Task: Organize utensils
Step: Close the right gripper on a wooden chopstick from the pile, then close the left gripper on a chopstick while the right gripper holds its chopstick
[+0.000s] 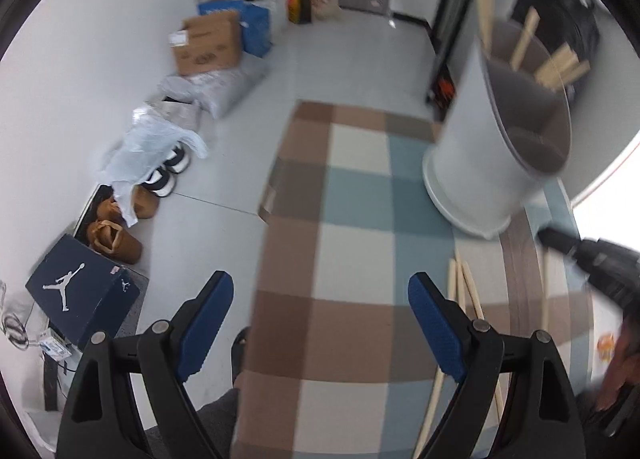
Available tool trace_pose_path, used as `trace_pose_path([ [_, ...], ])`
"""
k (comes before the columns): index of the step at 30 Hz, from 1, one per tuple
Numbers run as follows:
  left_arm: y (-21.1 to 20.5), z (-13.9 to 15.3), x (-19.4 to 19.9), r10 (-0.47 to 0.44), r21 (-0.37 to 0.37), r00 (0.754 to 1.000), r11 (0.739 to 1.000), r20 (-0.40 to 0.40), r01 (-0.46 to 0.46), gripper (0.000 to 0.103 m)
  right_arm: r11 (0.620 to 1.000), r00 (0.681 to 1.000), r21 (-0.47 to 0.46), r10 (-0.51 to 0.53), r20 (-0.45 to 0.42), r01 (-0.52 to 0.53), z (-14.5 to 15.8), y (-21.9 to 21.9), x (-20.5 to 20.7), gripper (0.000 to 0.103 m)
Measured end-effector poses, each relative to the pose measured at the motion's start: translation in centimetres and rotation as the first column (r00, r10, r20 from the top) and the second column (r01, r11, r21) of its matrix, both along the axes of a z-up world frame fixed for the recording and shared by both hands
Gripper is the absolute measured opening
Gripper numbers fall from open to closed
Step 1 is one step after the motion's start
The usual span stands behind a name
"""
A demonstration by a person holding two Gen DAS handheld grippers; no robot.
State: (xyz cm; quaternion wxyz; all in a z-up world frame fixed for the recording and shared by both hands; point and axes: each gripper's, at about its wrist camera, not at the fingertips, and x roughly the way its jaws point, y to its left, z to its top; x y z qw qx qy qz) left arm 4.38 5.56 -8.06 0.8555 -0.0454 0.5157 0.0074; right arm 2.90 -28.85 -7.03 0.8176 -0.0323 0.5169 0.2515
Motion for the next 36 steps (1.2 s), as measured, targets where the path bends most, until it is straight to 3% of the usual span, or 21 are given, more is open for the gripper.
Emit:
trace_pose_path([
  [4,-4.1,-1.2,0.2,-0.139,0.12,0.989,0.982,-0.055,0.145,0.086,0.989,0.995,0.126,-0.081,0.065,0.072,3.4,-3.8,-0.2,0.006],
  [7,-5.3,-2.1,0.3,-0.194,0.103,0.974,0.973,-0.12,0.206,0.086,0.974,0.984,0.2,-0.134,0.115,0.11,5.3,-6.7,-0.7,0.006],
  [9,-5.3,-2.0,0.5,-0.181,0.12,0.975,0.973,-0.127,0.196,0.086,0.965,0.981,0.235,-0.151,0.122,0.119,5.4,-7.1,-0.9,0.006],
  [12,-5.1,-2.2,0.8,-0.181,0.083,0.971,0.977,-0.154,0.195,0.086,0.951,0.975,0.275,-0.182,0.124,0.143,5.4,-7.8,-0.8,0.006],
  [18,-5.7,-3.5,1.3,-0.167,0.148,0.962,0.968,-0.218,0.201,0.086,0.922,0.968,0.353,-0.217,0.126,0.161,5.4,-9.2,-1.1,0.006],
  [21,-5.5,-3.5,1.5,-0.164,0.117,0.958,0.974,-0.233,0.195,0.086,0.91,0.963,0.382,-0.228,0.142,0.16,6.0,-10.1,-1.1,0.006],
  [30,-6.7,-3.7,2.4,-0.174,0.156,0.948,0.963,-0.267,0.221,0.086,0.902,0.964,0.403,-0.226,0.143,0.152,6.6,-10.8,-1.5,0.006],
  [36,-7.3,-3.8,3.5,-0.206,0.185,0.947,0.949,-0.245,0.254,0.086,0.9,0.965,0.41,-0.224,0.137,0.151,6.7,-11.2,-1.9,0.005],
])
